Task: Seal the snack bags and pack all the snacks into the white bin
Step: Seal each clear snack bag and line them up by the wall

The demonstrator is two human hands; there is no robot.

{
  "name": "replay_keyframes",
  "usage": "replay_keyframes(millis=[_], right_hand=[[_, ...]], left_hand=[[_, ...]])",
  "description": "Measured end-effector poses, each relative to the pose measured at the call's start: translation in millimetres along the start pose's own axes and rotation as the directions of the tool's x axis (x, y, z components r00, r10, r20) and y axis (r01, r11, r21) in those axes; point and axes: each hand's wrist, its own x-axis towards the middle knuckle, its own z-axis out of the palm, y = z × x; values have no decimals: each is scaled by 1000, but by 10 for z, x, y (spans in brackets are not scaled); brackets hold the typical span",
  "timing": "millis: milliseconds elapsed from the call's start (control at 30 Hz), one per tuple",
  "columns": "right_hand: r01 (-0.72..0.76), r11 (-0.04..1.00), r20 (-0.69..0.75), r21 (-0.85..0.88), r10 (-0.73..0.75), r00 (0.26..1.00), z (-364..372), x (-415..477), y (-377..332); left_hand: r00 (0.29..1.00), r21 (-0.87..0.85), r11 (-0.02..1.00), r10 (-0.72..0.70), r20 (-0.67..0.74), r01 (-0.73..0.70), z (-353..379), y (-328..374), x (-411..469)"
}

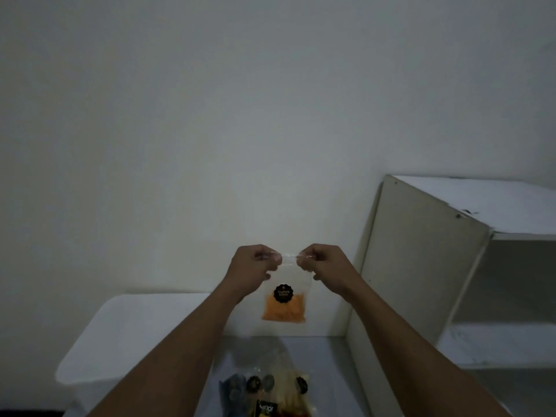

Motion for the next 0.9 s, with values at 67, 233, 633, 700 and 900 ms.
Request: replay_keyframes(millis=[67,233,633,700,900], right_hand=[[25,1000,-2,2,-25,1000,0,-2,-72],[48,999,-18,7,-47,999,9,6,-194],[75,996,-29,43,-74,997,-100,1,-375],[80,996,-32,32,-79,996,-138,10,-397],[81,996,-40,47,-79,996,-157,8,-419]], left_hand=[[999,21,999,34,-10,-34,-8,64,8],[993,65,992,112,-46,-109,-31,163,9],[985,26,985,172,20,-172,7,378,-12],[985,-16,986,169,22,-169,0,420,-31],[985,-39,984,173,-20,-174,-15,472,-36]])
